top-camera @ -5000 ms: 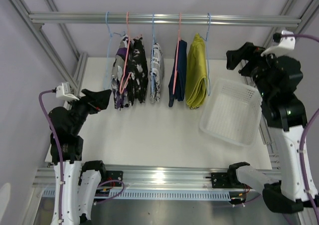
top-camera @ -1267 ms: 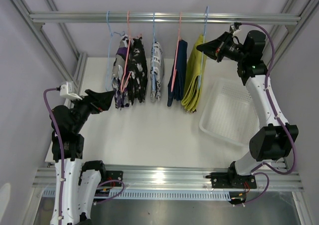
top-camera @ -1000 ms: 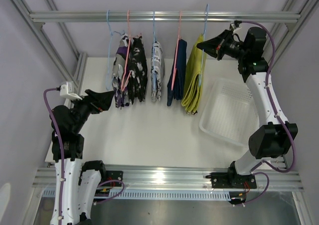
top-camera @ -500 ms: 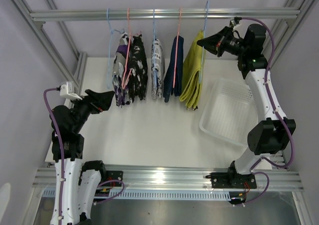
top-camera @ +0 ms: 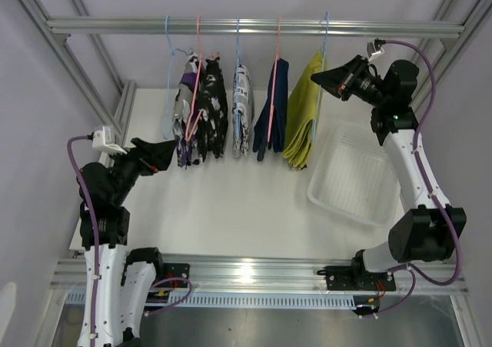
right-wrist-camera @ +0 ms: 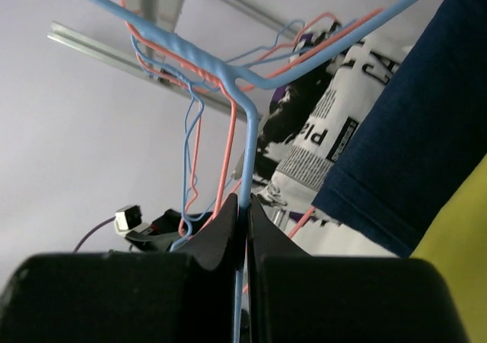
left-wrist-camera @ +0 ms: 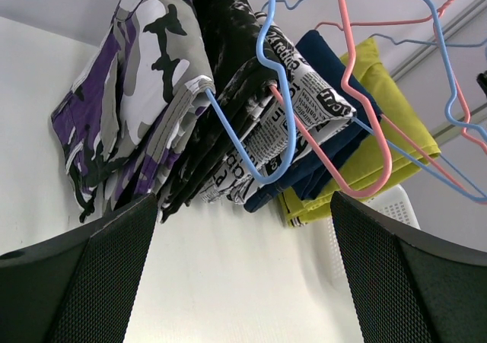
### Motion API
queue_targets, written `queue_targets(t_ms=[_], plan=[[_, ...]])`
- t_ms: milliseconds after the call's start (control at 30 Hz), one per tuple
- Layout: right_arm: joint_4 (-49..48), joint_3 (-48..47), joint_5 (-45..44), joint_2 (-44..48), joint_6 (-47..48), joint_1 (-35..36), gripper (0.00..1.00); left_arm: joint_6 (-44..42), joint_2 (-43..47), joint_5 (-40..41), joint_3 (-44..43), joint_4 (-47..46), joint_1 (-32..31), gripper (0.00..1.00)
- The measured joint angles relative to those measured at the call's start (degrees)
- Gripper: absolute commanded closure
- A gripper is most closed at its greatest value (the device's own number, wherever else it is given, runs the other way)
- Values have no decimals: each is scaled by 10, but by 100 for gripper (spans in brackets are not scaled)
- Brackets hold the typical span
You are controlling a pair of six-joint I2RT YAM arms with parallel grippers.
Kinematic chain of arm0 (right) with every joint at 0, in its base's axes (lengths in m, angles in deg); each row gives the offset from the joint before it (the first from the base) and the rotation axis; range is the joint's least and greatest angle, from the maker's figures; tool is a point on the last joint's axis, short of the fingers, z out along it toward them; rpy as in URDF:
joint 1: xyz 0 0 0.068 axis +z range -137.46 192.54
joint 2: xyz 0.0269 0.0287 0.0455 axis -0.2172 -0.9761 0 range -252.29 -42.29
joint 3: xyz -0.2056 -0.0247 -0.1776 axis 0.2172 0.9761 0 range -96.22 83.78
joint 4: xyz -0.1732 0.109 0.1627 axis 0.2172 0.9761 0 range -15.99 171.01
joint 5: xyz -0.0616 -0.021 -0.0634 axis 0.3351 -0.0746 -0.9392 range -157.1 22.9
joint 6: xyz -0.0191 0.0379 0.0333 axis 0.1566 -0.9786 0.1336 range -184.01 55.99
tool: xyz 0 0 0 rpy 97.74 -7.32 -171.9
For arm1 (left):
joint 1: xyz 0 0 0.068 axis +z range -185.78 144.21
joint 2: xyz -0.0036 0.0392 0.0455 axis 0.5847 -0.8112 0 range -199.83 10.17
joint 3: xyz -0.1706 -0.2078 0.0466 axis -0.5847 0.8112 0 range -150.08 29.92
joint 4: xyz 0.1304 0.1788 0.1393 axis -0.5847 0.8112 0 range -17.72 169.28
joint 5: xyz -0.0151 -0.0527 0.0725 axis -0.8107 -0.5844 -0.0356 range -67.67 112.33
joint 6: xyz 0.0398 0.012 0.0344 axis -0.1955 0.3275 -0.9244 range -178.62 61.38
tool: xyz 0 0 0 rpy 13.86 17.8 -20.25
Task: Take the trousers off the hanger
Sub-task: Pick up the hanger from the clothesline.
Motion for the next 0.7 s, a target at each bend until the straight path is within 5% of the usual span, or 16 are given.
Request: queue_targets(t_ms=[367, 700], plan=[[-54, 48, -49, 31, 31, -5, 100, 0, 0, 0, 0, 0, 0, 1], [-79, -9, -34, -18, 32, 0, 100, -1, 0, 0, 0, 0, 0, 1]])
